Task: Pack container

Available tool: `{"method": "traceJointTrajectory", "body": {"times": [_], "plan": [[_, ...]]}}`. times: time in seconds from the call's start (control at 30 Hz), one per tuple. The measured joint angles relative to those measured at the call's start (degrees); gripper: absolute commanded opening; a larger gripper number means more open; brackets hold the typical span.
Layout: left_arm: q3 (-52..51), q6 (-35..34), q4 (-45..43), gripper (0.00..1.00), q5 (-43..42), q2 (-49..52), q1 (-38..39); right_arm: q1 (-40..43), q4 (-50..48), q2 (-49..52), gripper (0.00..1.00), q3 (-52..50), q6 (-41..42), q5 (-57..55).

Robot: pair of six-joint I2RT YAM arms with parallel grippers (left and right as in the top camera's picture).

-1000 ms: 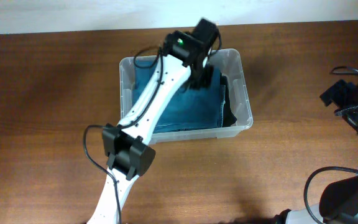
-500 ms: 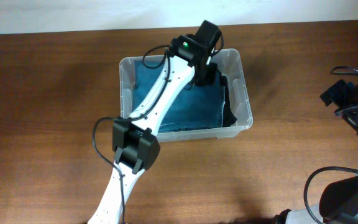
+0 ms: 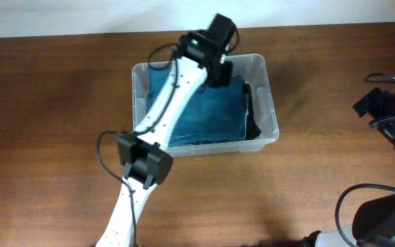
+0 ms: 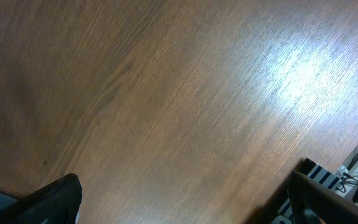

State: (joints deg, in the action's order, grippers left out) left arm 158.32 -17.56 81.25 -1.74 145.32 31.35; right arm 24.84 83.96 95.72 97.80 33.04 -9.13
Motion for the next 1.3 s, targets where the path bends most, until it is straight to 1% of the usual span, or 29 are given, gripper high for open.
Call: {"method": "traceJointTrajectory", "body": {"times": [0.03, 0.07, 0.1, 0.13, 0.17, 0.27, 0.4, 0.43, 0.47, 0.5, 0.63, 0.67, 0.7, 0.73, 0.77, 0.9, 1.0, 1.1, 1.2, 1.3], "plan": [[0.7, -0.02, 1.22, 0.13, 1.03, -1.16, -0.63, 0.0, 0.02, 0.0, 0.98, 0.0, -0.04, 0.0], [1.42, -0.09, 2.73, 0.24, 2.23, -2.73, -1.29, 0.0, 0.02, 0.0, 0.98, 0.0, -0.04, 0.0], [1.79, -0.07, 4.48, 0.29, 3.28, -4.35, -1.92, 0.0, 0.02, 0.0, 0.98, 0.0, 0.0, 0.04], [1.97, 0.26, 5.9, 0.32, 4.2, -5.81, -2.43, 0.0, 0.04, 0.0, 0.98, 0.0, -0.02, 0.0], [2.12, -0.02, 7.76, 0.38, 5.35, -8.11, -3.13, 0.0, 0.02, 0.0, 0.99, 0.0, -0.02, 0.0], [2.91, 0.94, 11.15, 0.39, 8.02, -15.76, -5.7, 0.0, 0.02, 0.0, 0.98, 0.0, -0.04, -0.02], [3.23, 1.6, 14.99, 0.4, 9.09, -23.54, -8.87, 0.0, 0.0, 0.0, 0.99, 0.0, -0.04, 0.02], [3.21, 2.01, 15.3, 0.4, 8.79, -25.49, -9.6, 0.0, 0.02, 0.0, 0.98, 0.0, -0.02, 0.02], [3.23, 2.21, 15.32, 0.45, 8.02, -27.8, -10.14, 0.0, 0.02, 0.0, 0.98, 0.0, -0.02, 0.0], [3.23, 2.34, 15.34, 0.46, 7.67, -28.63, -10.23, 0.0, 0.02, 0.0, 0.98, 0.0, -0.02, 0.0], [1.27, 4.37, 15.3, 0.48, 3.41, -37.53, -10.1, 0.0, 0.04, 0.0, 0.98, 0.0, 0.0, 0.0], [-0.35, 4.76, 15.17, 0.52, 2.95, -40.39, -10.1, 0.0, 0.04, 0.0, 0.98, 0.0, -0.02, -0.02], [-4.39, 5.11, 15.23, 0.57, 2.32, -45.27, -10.1, 0.0, 0.0, 0.0, 0.98, 0.0, -0.04, 0.0], [-7.28, 5.35, 15.17, 0.63, 2.08, -49.0, -10.1, 0.0, 0.07, 0.0, 0.99, 0.0, -0.04, 0.02], [-12.5, 5.9, 15.12, 0.74, 1.81, -54.38, -10.1, 0.0, -0.02, 0.0, 0.98, 0.0, -0.07, 0.02], [-27.32, 5.95, 13.64, 0.99, 1.2, -70.1, -10.1, 0.04, 0.0, 0.0, 0.98, 0.0, -0.07, 0.0], [-38.16, 5.22, 8.7, 0.99, 1.01, -79.84, -10.1, 0.04, 0.02, 0.0, 0.99, 0.0, -0.07, 0.0], [-44.7, 3.13, 7.65, 0.99, 0.92, -84.02, -10.1, 0.04, 0.02, 0.0, 0.98, 0.0, -0.02, 0.02], [-49.13, 0.59, 9.7, 0.99, 0.83, -85.4, -10.1, 0.04, 0.02, 0.0, 0.98, 0.0, -0.07, 0.02], [-50.88, -0.83, 14.34, 0.99, 0.83, -85.29, -10.1, 0.04, 0.02, 0.0, 0.98, 0.0, -0.02, 0.0]]}}
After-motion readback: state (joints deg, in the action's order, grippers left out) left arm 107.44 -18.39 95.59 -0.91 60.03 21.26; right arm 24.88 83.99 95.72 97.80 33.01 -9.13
